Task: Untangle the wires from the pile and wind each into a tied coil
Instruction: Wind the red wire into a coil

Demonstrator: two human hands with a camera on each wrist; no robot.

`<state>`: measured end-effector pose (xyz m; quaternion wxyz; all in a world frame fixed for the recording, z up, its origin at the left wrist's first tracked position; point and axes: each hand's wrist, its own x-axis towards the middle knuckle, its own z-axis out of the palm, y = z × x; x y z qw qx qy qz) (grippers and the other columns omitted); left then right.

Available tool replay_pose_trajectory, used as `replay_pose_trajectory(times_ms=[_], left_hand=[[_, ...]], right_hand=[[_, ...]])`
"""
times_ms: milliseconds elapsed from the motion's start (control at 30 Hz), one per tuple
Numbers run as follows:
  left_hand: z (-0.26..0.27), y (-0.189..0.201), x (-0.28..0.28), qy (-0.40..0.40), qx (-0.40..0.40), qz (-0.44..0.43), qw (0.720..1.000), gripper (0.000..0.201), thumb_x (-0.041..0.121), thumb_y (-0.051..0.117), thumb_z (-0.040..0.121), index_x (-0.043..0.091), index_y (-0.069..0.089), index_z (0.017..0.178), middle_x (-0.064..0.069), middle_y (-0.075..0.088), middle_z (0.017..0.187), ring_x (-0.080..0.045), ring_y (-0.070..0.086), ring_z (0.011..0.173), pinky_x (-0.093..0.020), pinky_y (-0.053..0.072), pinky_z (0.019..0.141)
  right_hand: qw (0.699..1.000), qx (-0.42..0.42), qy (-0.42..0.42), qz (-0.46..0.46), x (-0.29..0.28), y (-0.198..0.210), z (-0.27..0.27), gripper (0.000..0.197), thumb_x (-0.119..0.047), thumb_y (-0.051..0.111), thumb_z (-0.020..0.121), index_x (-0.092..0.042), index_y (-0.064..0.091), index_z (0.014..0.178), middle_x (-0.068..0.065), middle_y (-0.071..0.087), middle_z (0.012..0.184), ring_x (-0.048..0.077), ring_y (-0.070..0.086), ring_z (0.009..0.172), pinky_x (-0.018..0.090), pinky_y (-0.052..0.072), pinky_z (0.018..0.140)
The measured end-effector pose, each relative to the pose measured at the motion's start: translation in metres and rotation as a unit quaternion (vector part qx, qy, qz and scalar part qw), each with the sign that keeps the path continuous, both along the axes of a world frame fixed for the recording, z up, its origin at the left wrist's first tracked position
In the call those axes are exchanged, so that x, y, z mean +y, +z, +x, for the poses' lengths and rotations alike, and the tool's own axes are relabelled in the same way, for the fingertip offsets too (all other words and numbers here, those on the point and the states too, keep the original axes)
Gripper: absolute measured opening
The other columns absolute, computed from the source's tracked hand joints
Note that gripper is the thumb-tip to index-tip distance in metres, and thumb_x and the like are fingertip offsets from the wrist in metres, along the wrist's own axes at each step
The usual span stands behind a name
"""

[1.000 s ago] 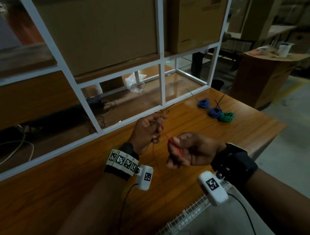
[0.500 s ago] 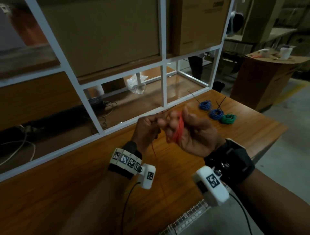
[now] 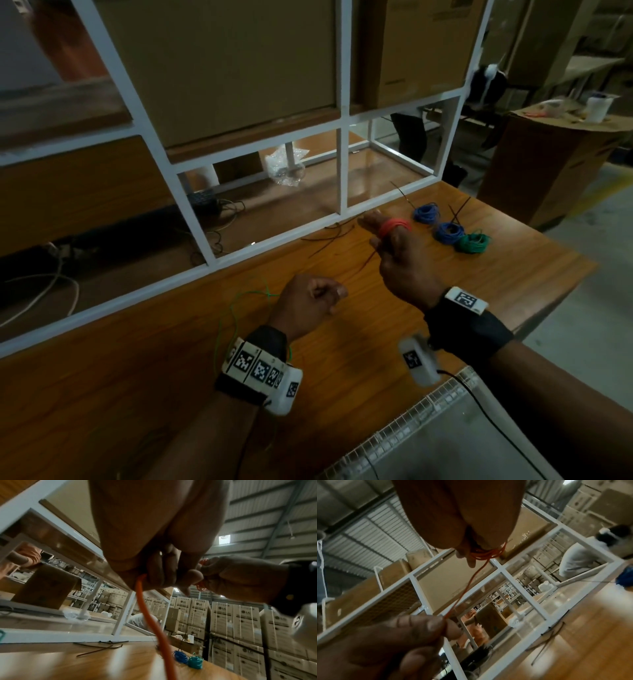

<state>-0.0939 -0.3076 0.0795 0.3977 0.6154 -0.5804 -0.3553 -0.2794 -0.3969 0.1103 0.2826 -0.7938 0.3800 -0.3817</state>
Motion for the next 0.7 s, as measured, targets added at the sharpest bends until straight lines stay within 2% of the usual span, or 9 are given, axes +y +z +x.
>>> replay_pose_trajectory(times_ms=[67,133,233,367,467,567,633,667,700], left_hand=[[0.001,0.003,0.002,-0.021,-0.033,-0.008,0.999,0.018,0.034,0.068,0.091,0.019,0.077,0.091,0.007,0.072,0.074,-0.006,0.067,0.065,-0.031,0.056,0.066],[0.003,0.012,0.002,-0.044,-0.102,-0.022,0.994,0.014,0.032,0.067,0.092,0.022,0.077,0.093,0.013,0.071,0.081,-0.001,0.064,0.070,-0.027,0.054,0.067],[0.016,0.039,-0.001,-0.068,-0.224,-0.059,0.970,0.013,0.031,0.065,0.093,0.025,0.075,0.099,0.018,0.067,0.089,0.004,0.060,0.082,-0.023,0.052,0.074],[0.029,0.061,-0.006,-0.125,-0.187,-0.066,0.972,0.008,0.031,0.073,0.087,0.025,0.077,0.090,0.010,0.073,0.080,-0.004,0.067,0.075,-0.033,0.058,0.073],[0.030,0.065,-0.011,-0.125,-0.069,-0.093,0.985,0.008,0.020,0.077,0.083,0.013,0.078,0.087,0.002,0.074,0.078,-0.012,0.069,0.071,-0.031,0.058,0.069],[0.026,0.061,-0.013,-0.087,0.062,-0.121,0.987,0.010,0.013,0.075,0.081,0.004,0.076,0.086,-0.004,0.072,0.074,-0.012,0.065,0.066,-0.021,0.049,0.058],[0.017,0.057,-0.013,-0.081,0.109,-0.125,0.983,0.008,0.023,0.075,0.083,0.016,0.078,0.085,-0.019,0.070,0.080,-0.030,0.063,0.068,-0.037,0.050,0.055],[0.013,0.053,-0.014,-0.089,0.145,-0.120,0.978,0.005,0.023,0.073,0.084,0.022,0.078,0.082,-0.020,0.070,0.080,-0.036,0.063,0.069,-0.046,0.052,0.059],[0.005,0.052,-0.013,-0.084,0.185,-0.111,0.973,0.017,0.018,0.067,0.087,0.026,0.077,0.076,-0.014,0.070,0.075,-0.033,0.064,0.067,-0.044,0.053,0.062]], right_hand=[[0.993,0.114,0.005,-0.040,0.004,0.006,0.003,0.049,0.010,0.053,0.095,-0.017,0.058,0.136,-0.009,0.050,0.142,0.004,0.054,0.125,0.005,0.043,0.095],[0.954,0.288,0.066,-0.045,0.008,0.010,0.004,0.035,0.001,0.055,0.096,-0.018,0.061,0.125,-0.008,0.055,0.128,0.010,0.061,0.108,0.021,0.052,0.090],[0.897,0.393,0.179,0.093,0.014,0.011,0.000,0.017,-0.017,0.051,0.104,-0.019,0.065,0.114,-0.005,0.065,0.113,0.016,0.064,0.103,0.036,0.054,0.090],[0.861,0.296,0.306,0.280,0.023,0.017,-0.008,0.027,-0.028,0.047,0.108,-0.015,0.069,0.117,-0.009,0.076,0.111,0.005,0.066,0.109,0.034,0.050,0.103],[0.822,0.115,0.426,0.359,0.031,0.016,-0.010,0.030,-0.017,0.044,0.109,0.003,0.064,0.118,0.009,0.077,0.108,0.020,0.069,0.108,0.038,0.050,0.101],[0.738,-0.094,0.507,0.436,0.043,0.011,-0.005,0.026,-0.003,0.038,0.105,0.006,0.061,0.114,0.014,0.075,0.101,0.029,0.069,0.108,0.044,0.051,0.102],[0.677,-0.206,0.531,0.467,0.050,0.013,0.004,0.021,-0.009,0.049,0.103,0.003,0.064,0.112,0.015,0.075,0.105,0.027,0.069,0.111,0.037,0.054,0.099],[0.652,-0.259,0.533,0.472,0.051,0.015,0.007,0.020,-0.012,0.057,0.101,0.001,0.065,0.114,0.016,0.074,0.109,0.025,0.070,0.111,0.035,0.056,0.098],[0.634,-0.310,0.526,0.474,0.051,0.020,0.010,0.022,-0.014,0.062,0.099,0.000,0.065,0.116,0.018,0.072,0.114,0.025,0.071,0.110,0.033,0.057,0.097]])
